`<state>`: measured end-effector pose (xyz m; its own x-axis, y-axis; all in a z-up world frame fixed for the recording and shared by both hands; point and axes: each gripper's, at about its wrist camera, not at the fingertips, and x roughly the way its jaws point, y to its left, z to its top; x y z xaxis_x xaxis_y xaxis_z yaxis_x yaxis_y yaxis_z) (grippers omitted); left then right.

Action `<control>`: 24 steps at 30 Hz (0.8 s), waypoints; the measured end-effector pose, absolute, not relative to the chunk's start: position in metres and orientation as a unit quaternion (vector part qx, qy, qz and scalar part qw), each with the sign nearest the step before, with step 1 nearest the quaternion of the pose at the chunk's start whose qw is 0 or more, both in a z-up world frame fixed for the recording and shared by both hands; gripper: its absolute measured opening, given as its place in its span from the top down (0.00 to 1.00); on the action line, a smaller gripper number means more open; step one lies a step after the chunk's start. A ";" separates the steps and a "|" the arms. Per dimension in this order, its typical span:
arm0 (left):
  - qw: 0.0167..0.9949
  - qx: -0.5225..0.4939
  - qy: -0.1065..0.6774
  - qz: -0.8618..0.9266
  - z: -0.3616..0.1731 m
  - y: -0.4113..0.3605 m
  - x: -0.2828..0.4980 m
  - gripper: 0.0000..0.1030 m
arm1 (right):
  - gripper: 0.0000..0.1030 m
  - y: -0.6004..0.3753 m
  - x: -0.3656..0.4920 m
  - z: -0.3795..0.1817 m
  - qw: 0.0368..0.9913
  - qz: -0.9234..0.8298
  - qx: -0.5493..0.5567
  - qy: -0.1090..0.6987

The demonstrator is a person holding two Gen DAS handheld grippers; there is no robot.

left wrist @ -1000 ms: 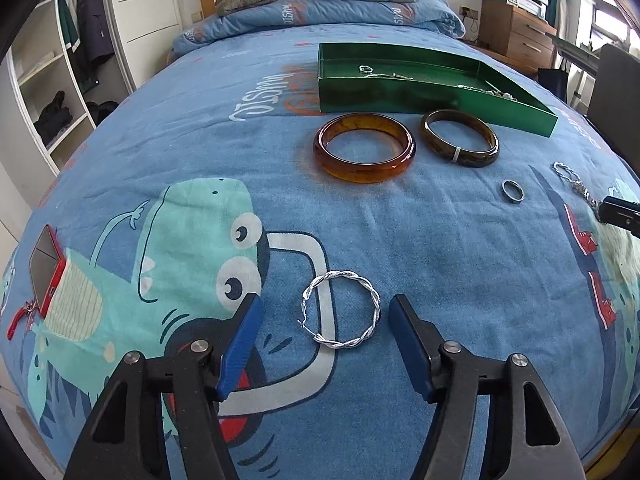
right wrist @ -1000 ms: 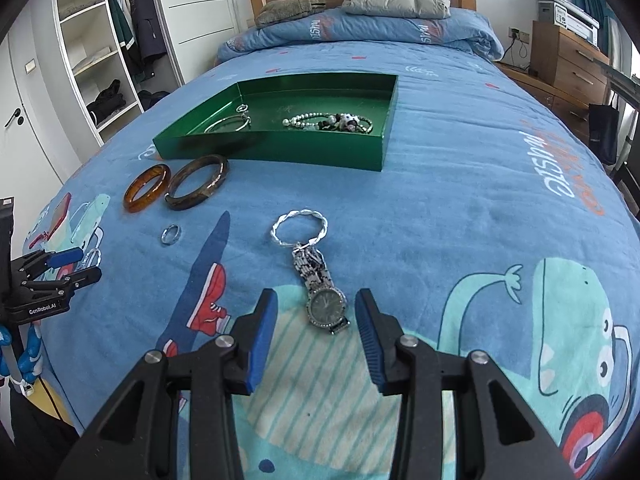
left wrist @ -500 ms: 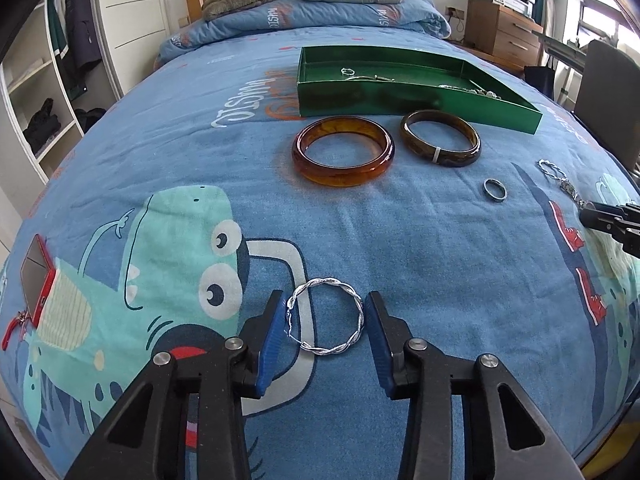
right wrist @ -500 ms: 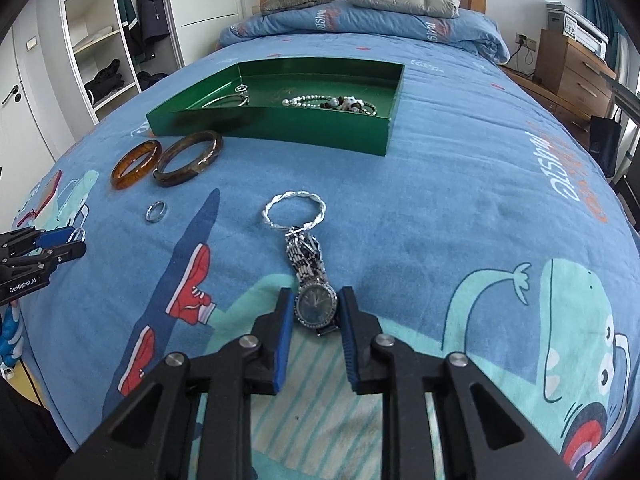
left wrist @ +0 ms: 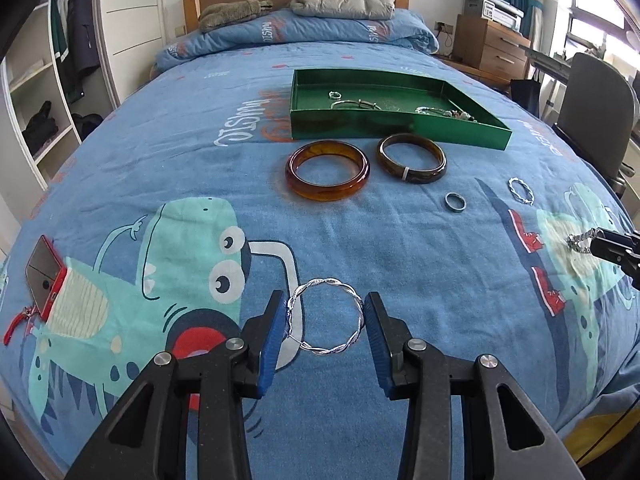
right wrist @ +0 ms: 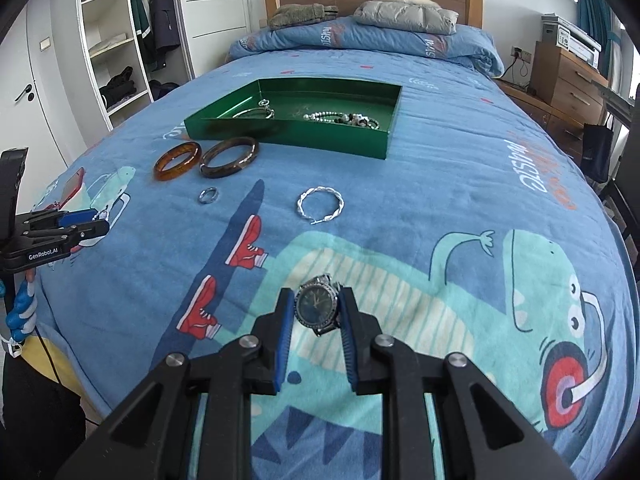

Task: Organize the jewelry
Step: 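Grasp the twisted silver bangle with the left tool while the right tool grasps the keyring watch, then place the twisted bangle and keyring watch into the green tray and release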

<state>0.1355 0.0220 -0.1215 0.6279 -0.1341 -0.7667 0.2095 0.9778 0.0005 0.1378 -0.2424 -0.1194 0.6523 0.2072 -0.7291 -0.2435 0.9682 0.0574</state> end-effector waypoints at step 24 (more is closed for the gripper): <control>0.921 0.047 0.368 -0.122 -0.055 0.004 0.172 0.62 | 0.80 -0.229 0.182 -0.043 0.936 0.121 -0.030 0.328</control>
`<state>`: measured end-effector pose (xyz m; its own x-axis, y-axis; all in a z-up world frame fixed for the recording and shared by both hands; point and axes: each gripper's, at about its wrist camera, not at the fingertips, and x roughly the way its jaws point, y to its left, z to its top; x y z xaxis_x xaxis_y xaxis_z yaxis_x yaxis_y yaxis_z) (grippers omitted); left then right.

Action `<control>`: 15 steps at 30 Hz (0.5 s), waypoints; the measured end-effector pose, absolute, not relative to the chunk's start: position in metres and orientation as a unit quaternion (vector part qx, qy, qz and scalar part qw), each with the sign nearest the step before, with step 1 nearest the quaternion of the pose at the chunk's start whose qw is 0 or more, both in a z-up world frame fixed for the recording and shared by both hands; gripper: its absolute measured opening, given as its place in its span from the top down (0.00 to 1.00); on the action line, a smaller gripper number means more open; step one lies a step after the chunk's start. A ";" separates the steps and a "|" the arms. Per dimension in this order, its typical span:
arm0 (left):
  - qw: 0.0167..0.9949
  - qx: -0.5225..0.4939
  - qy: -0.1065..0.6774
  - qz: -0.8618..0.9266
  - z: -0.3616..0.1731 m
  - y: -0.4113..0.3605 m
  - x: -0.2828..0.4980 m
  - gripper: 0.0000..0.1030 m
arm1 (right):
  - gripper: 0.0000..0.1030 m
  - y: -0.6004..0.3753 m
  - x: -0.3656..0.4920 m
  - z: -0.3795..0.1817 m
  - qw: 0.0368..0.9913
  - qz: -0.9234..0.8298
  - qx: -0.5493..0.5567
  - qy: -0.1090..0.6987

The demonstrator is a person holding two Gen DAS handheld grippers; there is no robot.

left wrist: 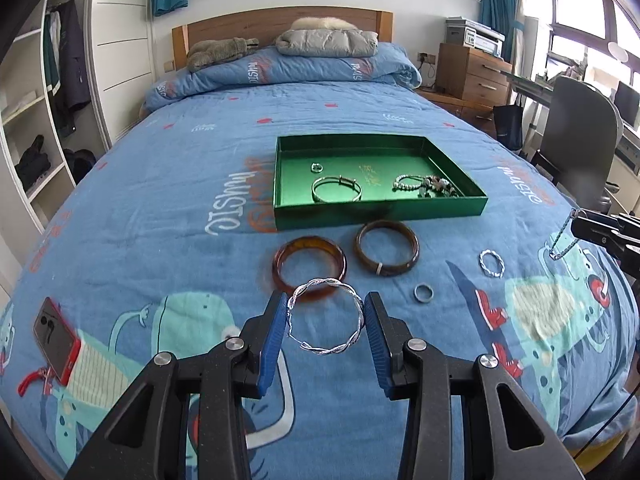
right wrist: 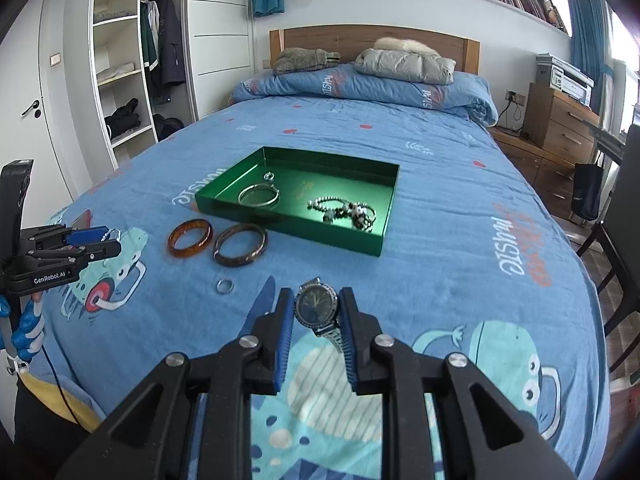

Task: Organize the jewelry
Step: 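Place the twisted bangle and keyring watch into the green tray and release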

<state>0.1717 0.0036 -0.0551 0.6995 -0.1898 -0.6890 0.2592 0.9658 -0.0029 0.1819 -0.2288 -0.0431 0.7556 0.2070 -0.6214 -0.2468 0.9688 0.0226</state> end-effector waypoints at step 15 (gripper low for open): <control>0.910 0.043 0.399 -0.099 -0.057 -0.046 0.367 0.62 | 0.80 -0.192 0.384 -0.057 0.927 0.143 -0.003 0.348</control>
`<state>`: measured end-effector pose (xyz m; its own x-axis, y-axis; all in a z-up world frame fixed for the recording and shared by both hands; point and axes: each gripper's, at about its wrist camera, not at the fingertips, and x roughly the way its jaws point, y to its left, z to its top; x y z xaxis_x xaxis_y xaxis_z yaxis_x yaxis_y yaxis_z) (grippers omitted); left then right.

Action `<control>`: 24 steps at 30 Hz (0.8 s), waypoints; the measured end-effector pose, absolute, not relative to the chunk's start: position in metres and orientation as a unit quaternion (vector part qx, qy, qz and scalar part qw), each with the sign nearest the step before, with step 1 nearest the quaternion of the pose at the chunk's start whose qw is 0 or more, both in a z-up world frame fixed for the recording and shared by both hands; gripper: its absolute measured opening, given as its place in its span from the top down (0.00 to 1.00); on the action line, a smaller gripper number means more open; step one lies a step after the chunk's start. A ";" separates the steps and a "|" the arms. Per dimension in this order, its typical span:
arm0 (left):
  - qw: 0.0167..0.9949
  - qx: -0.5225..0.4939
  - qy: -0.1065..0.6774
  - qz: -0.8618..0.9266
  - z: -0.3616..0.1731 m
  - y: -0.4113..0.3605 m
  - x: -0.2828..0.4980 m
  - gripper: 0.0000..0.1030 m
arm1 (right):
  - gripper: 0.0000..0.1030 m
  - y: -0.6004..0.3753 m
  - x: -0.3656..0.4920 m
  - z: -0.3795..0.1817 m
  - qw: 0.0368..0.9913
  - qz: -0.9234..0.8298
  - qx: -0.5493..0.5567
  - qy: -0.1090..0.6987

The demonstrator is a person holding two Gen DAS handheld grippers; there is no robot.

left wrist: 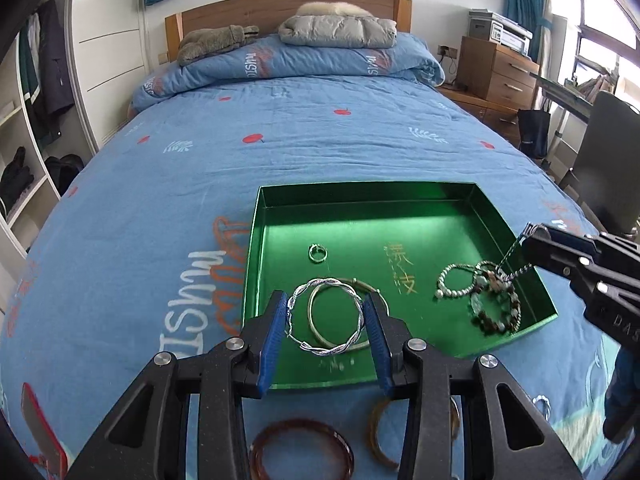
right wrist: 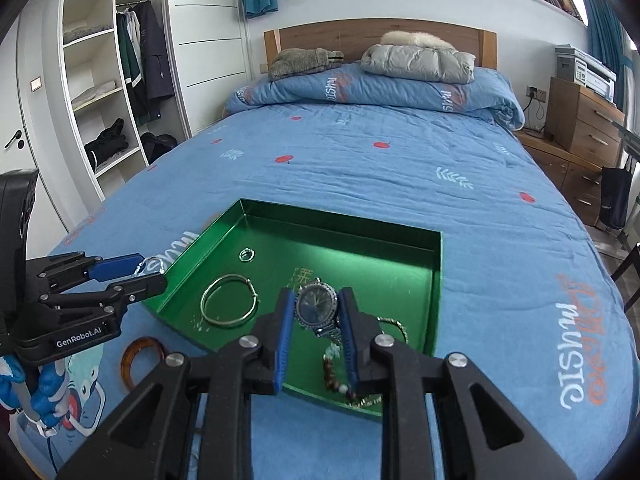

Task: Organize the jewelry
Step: 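Place the twisted bangle and keyring watch into the green tray and release, then withdraw both open tools from the tray back over the bed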

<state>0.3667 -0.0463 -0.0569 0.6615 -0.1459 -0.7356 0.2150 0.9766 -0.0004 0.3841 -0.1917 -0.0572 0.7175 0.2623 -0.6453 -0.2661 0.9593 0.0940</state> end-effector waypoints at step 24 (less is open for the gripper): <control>0.878 0.043 0.474 -0.042 -0.114 -0.043 0.453 0.53 | 0.66 -0.224 0.443 -0.116 0.900 0.074 0.007 0.430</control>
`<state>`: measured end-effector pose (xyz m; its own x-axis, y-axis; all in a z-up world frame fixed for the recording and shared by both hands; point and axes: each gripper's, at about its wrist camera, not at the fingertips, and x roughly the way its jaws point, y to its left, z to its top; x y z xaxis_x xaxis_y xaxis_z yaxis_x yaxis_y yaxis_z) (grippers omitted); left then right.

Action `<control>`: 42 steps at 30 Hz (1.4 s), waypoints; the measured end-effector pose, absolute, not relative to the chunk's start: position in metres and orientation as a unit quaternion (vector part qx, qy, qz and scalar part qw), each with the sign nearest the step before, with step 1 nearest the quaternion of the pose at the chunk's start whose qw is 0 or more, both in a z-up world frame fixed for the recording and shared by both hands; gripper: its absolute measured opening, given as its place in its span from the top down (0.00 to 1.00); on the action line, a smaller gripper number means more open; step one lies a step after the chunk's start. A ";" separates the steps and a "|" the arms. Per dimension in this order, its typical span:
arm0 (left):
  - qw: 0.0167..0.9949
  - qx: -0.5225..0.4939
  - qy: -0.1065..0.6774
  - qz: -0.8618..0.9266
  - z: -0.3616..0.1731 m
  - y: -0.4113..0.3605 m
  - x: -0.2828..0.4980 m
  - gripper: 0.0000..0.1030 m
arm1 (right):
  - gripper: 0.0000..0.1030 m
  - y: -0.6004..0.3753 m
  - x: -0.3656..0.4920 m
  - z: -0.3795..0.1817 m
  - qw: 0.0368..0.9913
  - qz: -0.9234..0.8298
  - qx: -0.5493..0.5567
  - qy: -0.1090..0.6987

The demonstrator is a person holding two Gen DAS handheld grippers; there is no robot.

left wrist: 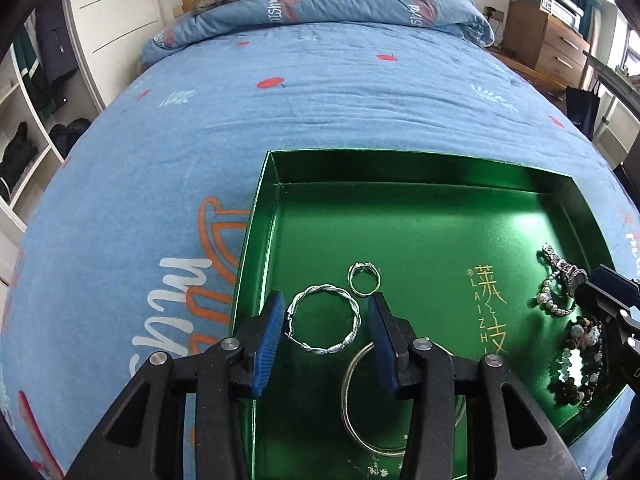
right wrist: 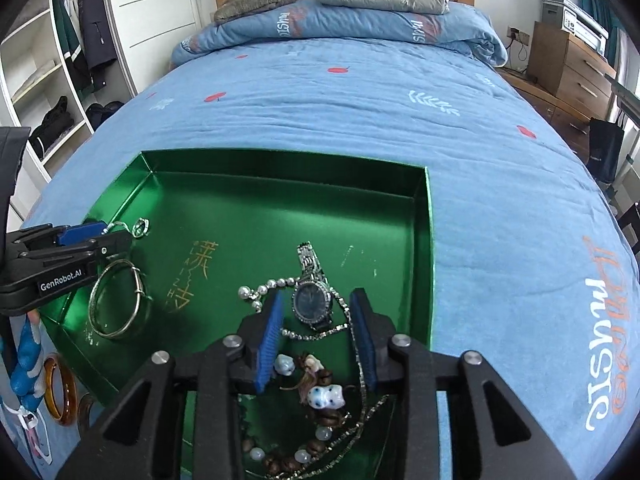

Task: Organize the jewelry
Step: 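Withdraw both open tools from the tray back over the bed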

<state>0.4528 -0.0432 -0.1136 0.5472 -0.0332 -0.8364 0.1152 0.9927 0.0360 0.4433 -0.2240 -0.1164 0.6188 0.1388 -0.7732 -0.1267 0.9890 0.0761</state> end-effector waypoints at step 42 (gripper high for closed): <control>0.937 0.040 0.346 -0.006 0.004 0.015 0.141 0.38 | 0.66 -0.234 0.133 -0.002 0.947 0.071 0.037 0.310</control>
